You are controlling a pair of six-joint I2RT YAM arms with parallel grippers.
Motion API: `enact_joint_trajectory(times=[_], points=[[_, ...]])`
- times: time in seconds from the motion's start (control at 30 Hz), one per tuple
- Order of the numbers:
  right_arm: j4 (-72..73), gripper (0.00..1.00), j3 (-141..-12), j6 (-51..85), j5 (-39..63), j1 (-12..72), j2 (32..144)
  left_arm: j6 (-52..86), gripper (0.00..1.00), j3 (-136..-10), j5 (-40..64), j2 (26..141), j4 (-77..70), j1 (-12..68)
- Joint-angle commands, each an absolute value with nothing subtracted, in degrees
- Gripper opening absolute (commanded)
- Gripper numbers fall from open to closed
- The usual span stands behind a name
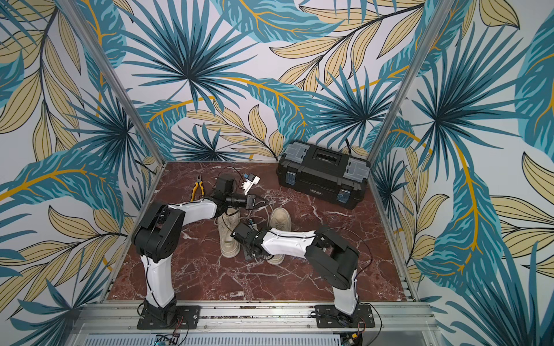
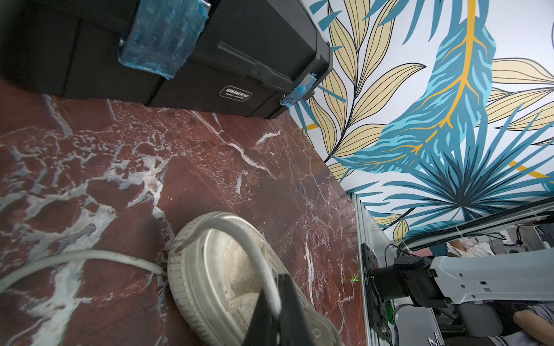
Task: Tie the shoes
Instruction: Cross the shoelace with the shoelace.
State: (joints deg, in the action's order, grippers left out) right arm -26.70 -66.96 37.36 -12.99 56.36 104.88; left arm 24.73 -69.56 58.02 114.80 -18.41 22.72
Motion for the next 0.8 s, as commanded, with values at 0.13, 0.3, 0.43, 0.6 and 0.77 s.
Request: enact_joint_trajectory(times=[0.13, 0.3, 0.43, 0.6, 0.77], points=[[-24.2, 0.00, -63.3, 29.8, -7.0, 51.8, 85.8, 26.0, 0.00, -65.3, 59.9, 111.8, -26.3, 23.1], [-24.0, 0.00, -60.4, 30.6, -2.5, 46.4, 75.8, 26.4, 0.00, -63.6, 59.9, 110.9, -29.2, 23.8], [-23.2, 0.00, -58.5, 30.4, 1.2, 39.8, 69.8, 26.1, 0.00, -63.4, 60.5, 111.1, -30.0, 25.1], [-20.0, 0.00, -56.3, 31.2, 8.2, 32.3, 65.5, 26.2, 0.00, -62.4, 60.8, 111.3, -32.0, 26.7], [-17.1, 0.00, -57.2, 32.0, 14.1, 27.4, 64.7, 26.4, 0.00, -61.4, 61.0, 111.2, -34.1, 28.1]])
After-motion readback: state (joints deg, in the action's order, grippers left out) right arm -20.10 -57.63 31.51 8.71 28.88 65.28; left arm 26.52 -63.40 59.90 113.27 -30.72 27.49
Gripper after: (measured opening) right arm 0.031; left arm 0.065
